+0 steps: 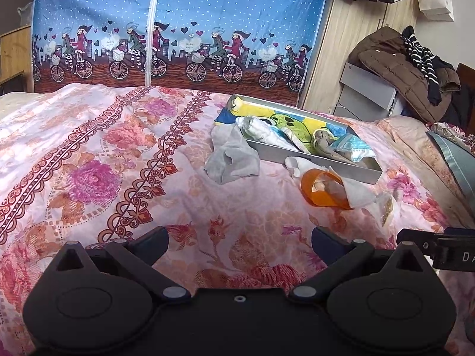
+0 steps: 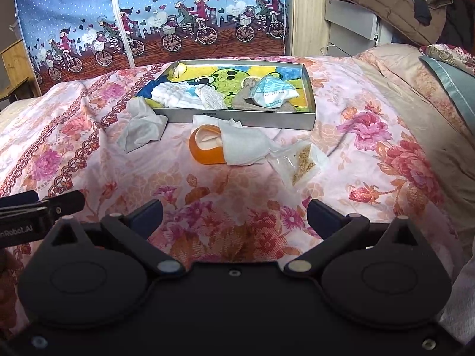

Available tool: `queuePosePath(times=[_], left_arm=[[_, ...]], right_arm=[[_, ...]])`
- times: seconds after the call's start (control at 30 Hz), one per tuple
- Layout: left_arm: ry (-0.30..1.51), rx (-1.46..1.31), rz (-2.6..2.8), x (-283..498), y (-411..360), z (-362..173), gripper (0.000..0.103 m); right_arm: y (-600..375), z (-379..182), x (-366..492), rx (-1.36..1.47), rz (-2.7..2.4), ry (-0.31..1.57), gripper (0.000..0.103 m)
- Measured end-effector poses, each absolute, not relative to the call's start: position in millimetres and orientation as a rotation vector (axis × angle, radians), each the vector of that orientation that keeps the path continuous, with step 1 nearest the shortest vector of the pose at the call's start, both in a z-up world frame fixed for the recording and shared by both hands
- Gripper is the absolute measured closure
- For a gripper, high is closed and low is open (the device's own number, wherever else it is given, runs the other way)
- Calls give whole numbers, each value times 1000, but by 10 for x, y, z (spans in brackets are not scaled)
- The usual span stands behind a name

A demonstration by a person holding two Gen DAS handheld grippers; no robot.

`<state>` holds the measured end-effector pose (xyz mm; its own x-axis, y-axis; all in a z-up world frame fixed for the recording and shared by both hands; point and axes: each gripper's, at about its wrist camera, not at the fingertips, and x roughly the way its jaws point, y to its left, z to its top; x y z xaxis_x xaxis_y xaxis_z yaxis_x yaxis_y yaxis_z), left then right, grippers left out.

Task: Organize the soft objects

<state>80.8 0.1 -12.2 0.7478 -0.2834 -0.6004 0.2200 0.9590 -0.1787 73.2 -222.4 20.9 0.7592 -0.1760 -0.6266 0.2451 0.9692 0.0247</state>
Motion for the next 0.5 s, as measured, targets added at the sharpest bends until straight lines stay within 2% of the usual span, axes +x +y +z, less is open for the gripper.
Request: queuePosePath(times=[0.27, 0.5], left_arm=[[689, -71, -284, 881, -47, -156, 1], [722, -109, -310, 955, -66, -182, 1]], right_arm=[[-2251, 247, 770, 66, -223, 678, 0], [-2271, 429, 701, 141, -117, 650, 0]])
